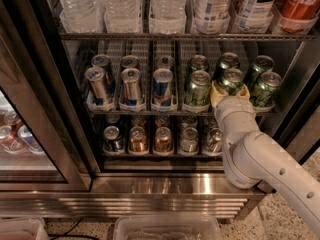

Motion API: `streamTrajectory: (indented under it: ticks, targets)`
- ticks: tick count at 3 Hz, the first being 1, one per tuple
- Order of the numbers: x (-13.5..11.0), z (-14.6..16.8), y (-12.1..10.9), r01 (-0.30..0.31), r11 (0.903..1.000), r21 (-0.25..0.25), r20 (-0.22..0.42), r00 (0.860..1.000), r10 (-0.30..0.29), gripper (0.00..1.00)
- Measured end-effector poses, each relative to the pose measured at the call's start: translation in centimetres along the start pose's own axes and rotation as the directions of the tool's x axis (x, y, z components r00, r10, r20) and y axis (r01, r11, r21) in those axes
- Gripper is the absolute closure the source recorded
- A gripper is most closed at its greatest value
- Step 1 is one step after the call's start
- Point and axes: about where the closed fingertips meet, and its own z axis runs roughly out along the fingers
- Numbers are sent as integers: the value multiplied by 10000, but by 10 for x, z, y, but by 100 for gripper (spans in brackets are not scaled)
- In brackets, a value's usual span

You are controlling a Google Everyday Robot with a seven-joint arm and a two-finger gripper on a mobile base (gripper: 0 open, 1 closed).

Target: Pick green can from middle shelf of fridge

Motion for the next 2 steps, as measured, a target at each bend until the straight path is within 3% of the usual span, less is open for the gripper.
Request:
streamTrajectory:
  ticks: [2]
  targets:
    - [0,0,0,12,10000,-2,-4,10000,-12,100]
